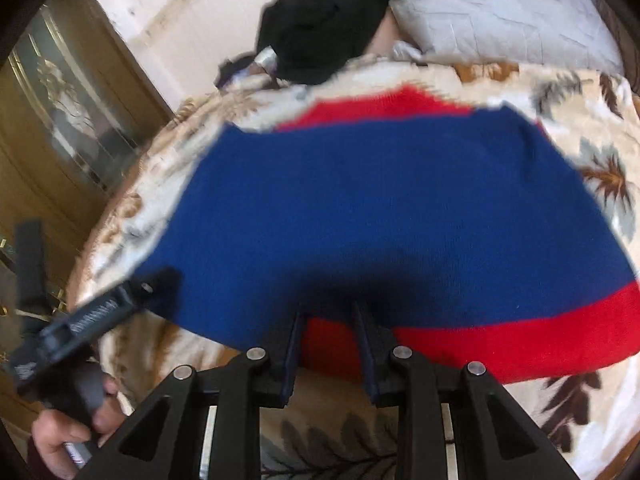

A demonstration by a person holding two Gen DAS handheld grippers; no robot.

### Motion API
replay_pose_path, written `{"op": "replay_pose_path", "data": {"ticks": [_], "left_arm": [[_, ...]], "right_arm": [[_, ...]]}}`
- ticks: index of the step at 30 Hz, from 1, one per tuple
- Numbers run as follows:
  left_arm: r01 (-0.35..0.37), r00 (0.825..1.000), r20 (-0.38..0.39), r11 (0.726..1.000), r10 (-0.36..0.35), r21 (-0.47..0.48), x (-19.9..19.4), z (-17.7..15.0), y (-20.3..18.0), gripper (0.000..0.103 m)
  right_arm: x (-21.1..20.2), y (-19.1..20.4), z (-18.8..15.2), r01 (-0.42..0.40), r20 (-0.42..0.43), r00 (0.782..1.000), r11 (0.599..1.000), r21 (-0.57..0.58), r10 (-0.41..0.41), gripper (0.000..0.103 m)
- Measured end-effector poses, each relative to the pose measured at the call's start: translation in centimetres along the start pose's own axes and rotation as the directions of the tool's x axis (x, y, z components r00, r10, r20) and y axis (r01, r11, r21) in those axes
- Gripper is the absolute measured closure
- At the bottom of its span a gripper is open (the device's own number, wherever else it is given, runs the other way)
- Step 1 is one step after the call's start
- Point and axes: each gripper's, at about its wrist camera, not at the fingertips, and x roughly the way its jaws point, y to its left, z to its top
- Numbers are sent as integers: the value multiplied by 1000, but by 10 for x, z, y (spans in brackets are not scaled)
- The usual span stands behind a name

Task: Fold small clothes

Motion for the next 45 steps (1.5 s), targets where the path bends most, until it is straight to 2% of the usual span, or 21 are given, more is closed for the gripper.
{"op": "replay_pose_path", "data": {"ticks": [6, 10, 15, 20, 26, 31, 36, 40, 43, 45], "left_arm": [[-27, 999, 28, 999, 26, 22, -2, 5, -2, 17], [-37, 998, 54, 998, 34, 45, -7, 6, -6, 17], [-51, 996, 82, 996, 45, 68, -13, 6, -10, 17], [-75, 991, 122, 992, 62, 105, -19, 5, -17, 17], [-88, 990, 119, 989, 73, 120, -18, 5, -19, 17], [-83, 991, 110, 990, 70, 118, -17, 4, -19, 17], [-64, 995, 83, 994, 57, 92, -17, 4, -17, 17], [-63, 992, 111, 994, 52, 93, -22, 4, -20, 17], [-120, 989, 109, 981, 105, 150, -14, 0, -31, 14], [-194, 980, 75, 956, 182, 221, 3, -4, -40, 14]], "right_arm": [[-9, -9, 4, -42, 3, 999, 998, 45, 42, 73], [-34, -12, 5, -34, 72, 997, 999, 36, 31, 73], [-49, -13, 11, -62, 148, 987, 997, 50, 54, 73], [-40, -8, 11, -57, 113, 992, 997, 48, 52, 73], [-12, -10, 4, -23, -10, 1000, 998, 63, 24, 73], [-25, -17, 6, -39, 25, 999, 997, 69, 37, 74], [-51, -47, 8, -3, 126, 992, 990, 143, -16, 74], [-54, -81, 9, 74, 116, 987, 962, 261, -107, 74], [-45, -97, 8, 97, 71, 990, 950, 296, -123, 74], [-47, -96, 10, 102, 76, 989, 956, 274, -127, 74]]}}
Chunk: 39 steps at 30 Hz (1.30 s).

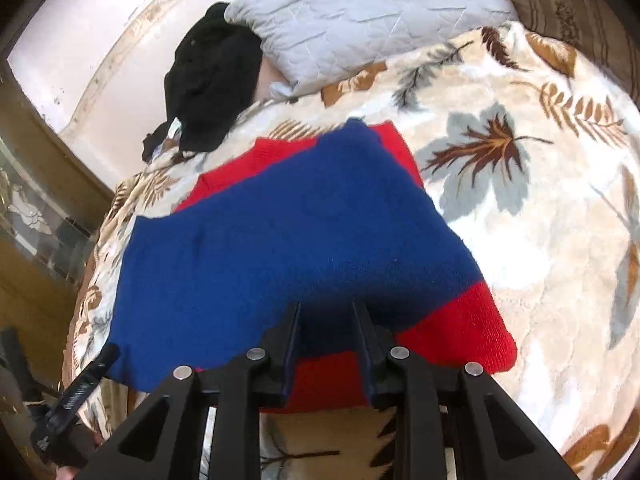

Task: Fold small clothes

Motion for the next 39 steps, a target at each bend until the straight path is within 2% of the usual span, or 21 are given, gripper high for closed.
{"op": "replay_pose_path", "data": {"ticks": [3, 5, 7, 9, 11, 13, 16, 17, 18, 20, 23, 25, 27, 29, 31, 35, 37, 38, 39], "left_arm": [[-15, 1000, 7, 1000, 15, 27, -2, 0, -3, 14], [0, 1000, 24, 999, 0, 35, -12, 6, -1, 14], [14, 999, 48, 999, -15, 32, -22, 19, 3, 14], [18, 995, 96, 1000, -19, 16, -32, 36, 8, 14], [36, 994, 106, 999, -38, 21, -31, 49, 8, 14], [29, 997, 70, 998, -33, 51, -17, 57, 4, 14], [37, 999, -18, 996, -36, 80, 18, 51, 1, 14], [43, 994, -98, 997, -37, 65, 34, 46, 2, 14], [83, 989, -123, 997, -82, 7, 41, 44, 8, 14], [124, 984, -126, 991, -130, -51, 39, 48, 16, 14], [87, 991, -101, 996, -89, -32, 33, 50, 22, 14], [108, 990, -81, 993, -111, -45, 24, 47, 27, 14], [125, 990, -66, 991, -128, -38, 14, 44, 32, 14], [132, 989, -63, 990, -135, -43, 7, 39, 37, 14], [183, 980, -59, 978, -189, -103, -5, 30, 47, 14], [258, 961, -44, 940, -273, -222, -21, 2, 67, 14], [302, 941, -59, 906, -334, -297, -21, -15, 74, 14], [329, 924, -76, 881, -375, -340, -17, -22, 75, 14], [338, 916, -86, 870, -391, -358, -14, -25, 74, 14]], "right_arm": [[-12, 3, 1, -5, 21, 1000, 1000, -31, 6, 74], [-28, -6, 6, -20, 79, 997, 1000, -7, 20, 74], [-33, -15, 9, -6, 89, 996, 1000, 19, 5, 74], [-28, -26, 10, -17, 55, 998, 998, 62, 14, 74], [-12, -35, 6, -29, -40, 999, 994, 102, 33, 74], [-6, -36, 5, -30, -50, 998, 993, 111, 35, 74], [-9, -34, 8, -28, -45, 998, 995, 98, 32, 74], [-13, -36, 10, -38, -23, 999, 993, 115, 41, 74], [-16, -38, 11, -43, -4, 999, 991, 127, 44, 74], [-21, -38, 16, -46, 36, 999, 990, 134, 41, 74], [-24, -34, 22, -52, 89, 995, 989, 136, 40, 74], [-15, -30, 24, -50, 61, 997, 989, 142, 42, 74], [2, -28, 20, -25, -17, 999, 989, 146, 27, 74], [1, -27, 17, -16, -1, 1000, 990, 137, 16, 74], [-4, -22, 17, -11, 1, 1000, 993, 120, 11, 74], [-16, -17, 10, -60, 33, 998, 992, 110, 57, 73], [-22, -1, 6, -107, 49, 993, 993, 48, 105, 73], [-24, 7, 5, -127, 58, 990, 992, 16, 126, 73], [-27, 21, 1, -157, 66, 985, 987, -34, 159, 73]]}}
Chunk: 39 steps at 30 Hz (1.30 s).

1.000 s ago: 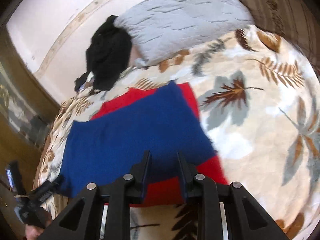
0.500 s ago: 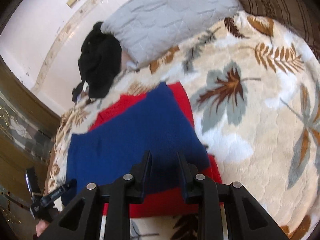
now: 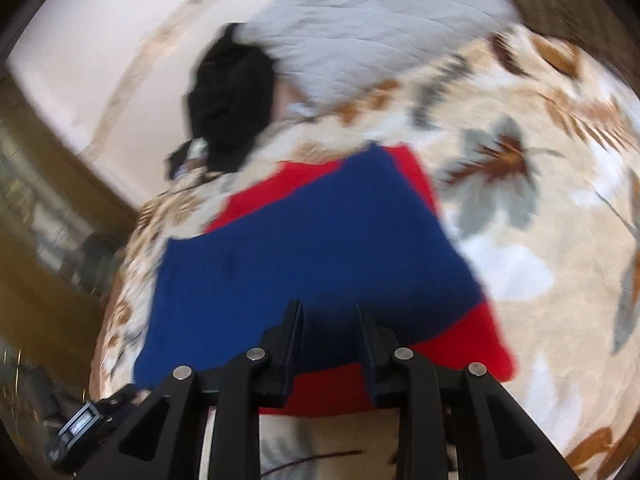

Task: Fold small clothes

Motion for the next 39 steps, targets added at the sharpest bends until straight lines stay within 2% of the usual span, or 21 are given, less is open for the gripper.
{"op": "replay_pose_path", "data": {"ticks": [2, 5, 7, 12, 13, 14, 15, 16, 18, 20, 23, 25, 27, 31, 33, 34, 36, 38, 39], "left_arm": [[-13, 1000, 11, 1000, 13, 5, 2, 0, -5, 14], [-2, 1000, 22, 1000, 2, -10, 11, 6, -11, 14], [-1, 1000, 31, 999, 2, -43, 20, 14, -10, 14], [77, 995, 77, 991, -69, -110, 35, 39, -5, 14], [79, 994, 83, 991, -70, -111, 35, 40, -4, 17], [74, 993, 94, 992, -65, -99, 38, 41, -7, 32], [68, 994, 93, 994, -60, -83, 41, 42, -10, 56], [63, 995, 85, 995, -57, -74, 43, 43, -11, 66], [53, 995, 87, 998, -49, -45, 48, 45, -17, 80], [34, 994, 108, 999, -35, 14, 42, 45, -24, 84], [-13, 985, 172, 987, -15, 160, 27, 47, -55, 88], [-38, 979, 205, 967, -15, 251, 18, 47, -79, 89], [-45, 973, 228, 935, -38, 351, 9, 48, -112, 90], [-32, 970, 223, 868, -91, 495, -1, 45, -170, 91], [-17, 973, 197, 809, -123, 588, 1, 30, -209, 91], [-13, 973, 189, 790, -131, 613, 4, 24, -220, 91], [-3, 979, 145, 706, -142, 709, 15, -2, -260, 91], [34, 988, 75, 658, -137, 753, 32, -21, -279, 89], [55, 991, 37, 646, -128, 761, 41, -28, -284, 85]], "right_arm": [[2, 21, -5, -42, -13, 999, 997, -67, 41, 73], [12, 40, -14, -56, -39, 998, 992, -115, 52, 73], [27, 43, -16, -55, -71, 996, 992, -115, 47, 73], [52, 33, -19, -33, -136, 990, 997, -75, 22, 74], [54, 31, -19, -41, -140, 990, 997, -66, 32, 74], [54, 29, -18, -52, -143, 989, 997, -56, 43, 74], [55, 27, -17, -58, -146, 988, 997, -49, 50, 74], [56, 24, -17, -70, -152, 986, 997, -35, 64, 74], [55, 17, -14, -98, -162, 982, 995, 1, 97, 74], [53, 12, -12, -122, -171, 977, 992, 37, 127, 74], [41, -2, -3, -161, -144, 974, 981, 107, 176, 74], [26, -11, 3, -169, -103, 978, 977, 131, 183, 72], [8, -27, 13, -189, -44, 979, 965, 183, 200, 73], [-27, -58, 31, -232, 64, 973, 934, 272, 223, 73], [-42, -72, 40, -246, 111, 969, 923, 297, 223, 73], [-49, -80, 43, -251, 135, 966, 918, 308, 219, 73], [-58, -91, 47, -255, 162, 964, 910, 328, 212, 73], [-65, -107, 50, -271, 179, 959, 890, 367, 219, 73], [-63, -112, 52, -283, 180, 957, 876, 391, 229, 73]]}}
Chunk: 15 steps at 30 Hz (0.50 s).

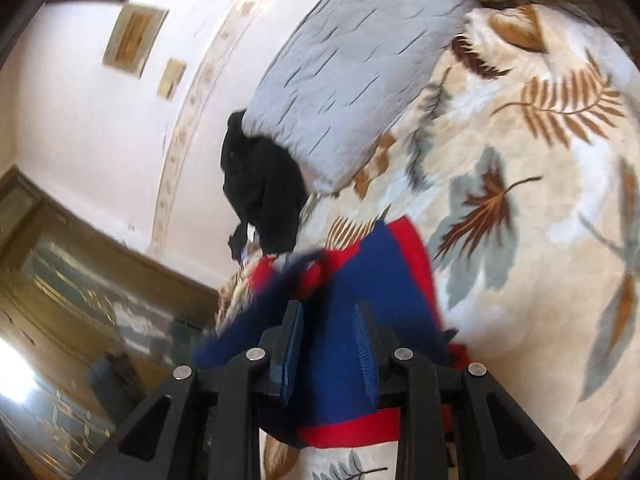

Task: Fold small clothes
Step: 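Grasp the sweater edge with both grippers and fold it over, red side up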

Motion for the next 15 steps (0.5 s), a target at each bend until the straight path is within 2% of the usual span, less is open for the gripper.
{"op": "replay_pose_path", "data": {"ticks": [2, 3, 4, 5, 6, 8, 10, 12, 13, 15], "left_arm": [[54, 995, -79, 998, -55, -10, 17, -13, -3, 81], [65, 995, -79, 998, -65, -9, 14, -19, -4, 73], [94, 993, -69, 996, -94, -5, 7, -22, -3, 68], [133, 989, -60, 991, -133, 1, -2, -24, -3, 51], [175, 984, -34, 984, -175, 13, -18, -28, 4, 35], [177, 982, 70, 984, -177, 18, -48, -37, 23, 23], [158, 980, 123, 987, -157, -4, -63, -42, 42, 22], [153, 977, 163, 984, -137, -95, -70, -42, 78, 22], [144, 978, 168, 981, -121, -127, -70, -44, 89, 22], [85, 990, 127, 970, -57, -227, -56, -52, 123, 22]], "right_arm": [[3, -6, 5, -22, -20, 1000, 999, 48, 23, 72], [3, -9, 7, -25, -36, 999, 998, 58, 27, 64], [7, -9, 6, -22, -53, 998, 998, 65, 25, 53], [13, -8, 4, -17, -73, 997, 997, 75, 22, 23], [15, -9, 3, -15, -76, 997, 996, 83, 21, 17], [28, -3, -2, -39, -104, 994, 997, 67, 46, 17], [41, 2, -7, -40, -129, 991, 998, 50, 46, 17], [58, 7, -11, -25, -158, 987, 999, 35, 30, 17], [65, 9, -13, -16, -172, 985, 1000, 27, 21, 17], [82, 8, -15, 19, -204, 979, 1000, 20, -15, 17]]}}
